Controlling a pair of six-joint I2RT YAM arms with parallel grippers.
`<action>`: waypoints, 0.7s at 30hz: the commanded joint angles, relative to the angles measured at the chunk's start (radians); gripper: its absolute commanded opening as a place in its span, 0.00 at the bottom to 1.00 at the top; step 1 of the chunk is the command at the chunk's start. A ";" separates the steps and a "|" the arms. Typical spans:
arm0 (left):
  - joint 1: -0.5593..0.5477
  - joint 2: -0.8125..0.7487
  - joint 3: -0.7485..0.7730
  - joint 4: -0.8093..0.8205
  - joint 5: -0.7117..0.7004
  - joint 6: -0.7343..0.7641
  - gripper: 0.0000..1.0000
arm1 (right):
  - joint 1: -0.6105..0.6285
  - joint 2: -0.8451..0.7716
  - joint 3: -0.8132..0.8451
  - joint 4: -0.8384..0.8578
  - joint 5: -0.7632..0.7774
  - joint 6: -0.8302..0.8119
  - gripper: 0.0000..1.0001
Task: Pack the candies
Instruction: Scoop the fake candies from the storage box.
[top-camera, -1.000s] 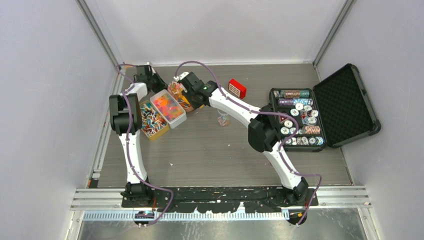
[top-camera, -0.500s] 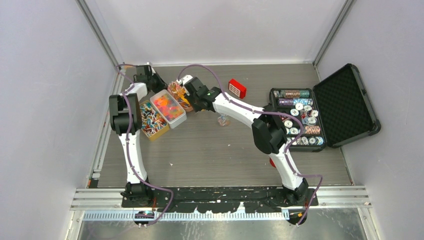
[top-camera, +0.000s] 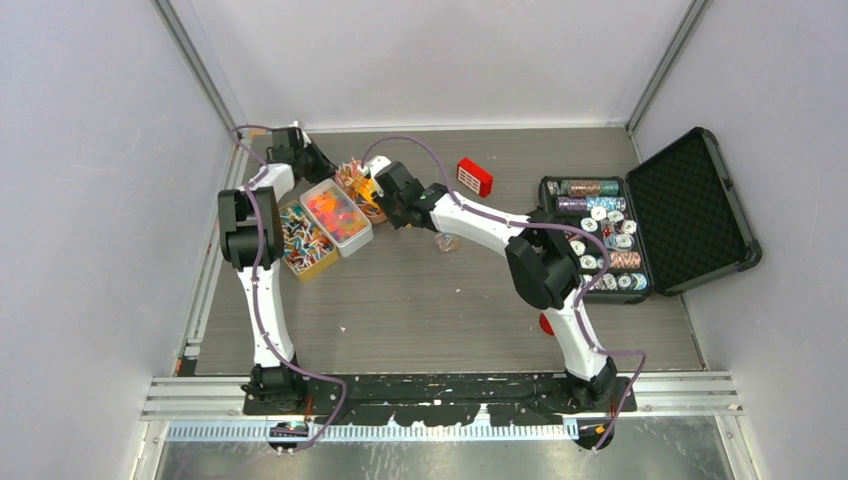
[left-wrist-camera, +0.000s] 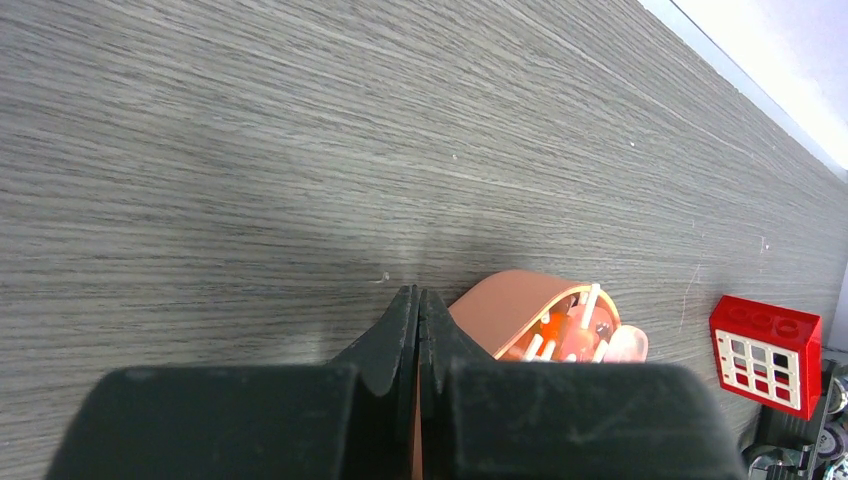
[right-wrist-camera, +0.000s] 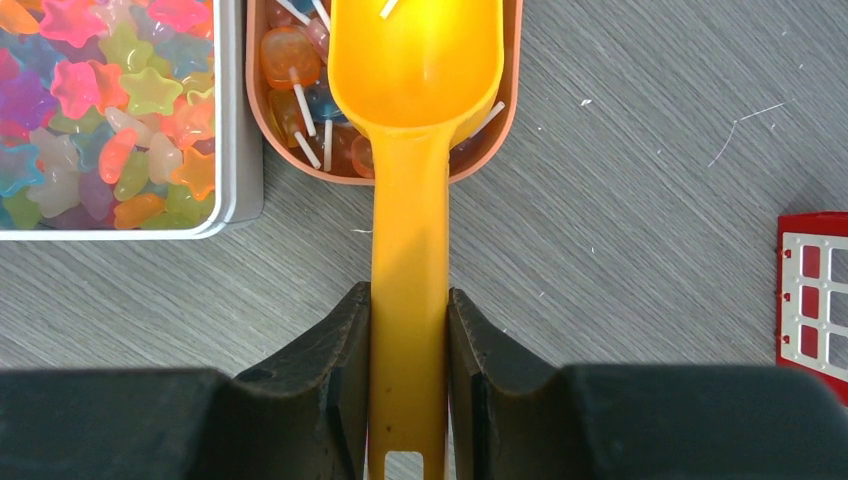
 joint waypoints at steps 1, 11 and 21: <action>-0.002 -0.039 0.027 0.019 0.026 0.012 0.00 | -0.006 -0.074 -0.052 0.052 -0.012 -0.012 0.00; 0.000 -0.035 0.032 0.026 0.035 0.009 0.00 | -0.008 -0.144 -0.165 0.157 -0.013 -0.034 0.00; 0.010 -0.041 0.059 0.008 0.044 0.008 0.00 | -0.010 -0.204 -0.216 0.205 -0.023 -0.053 0.00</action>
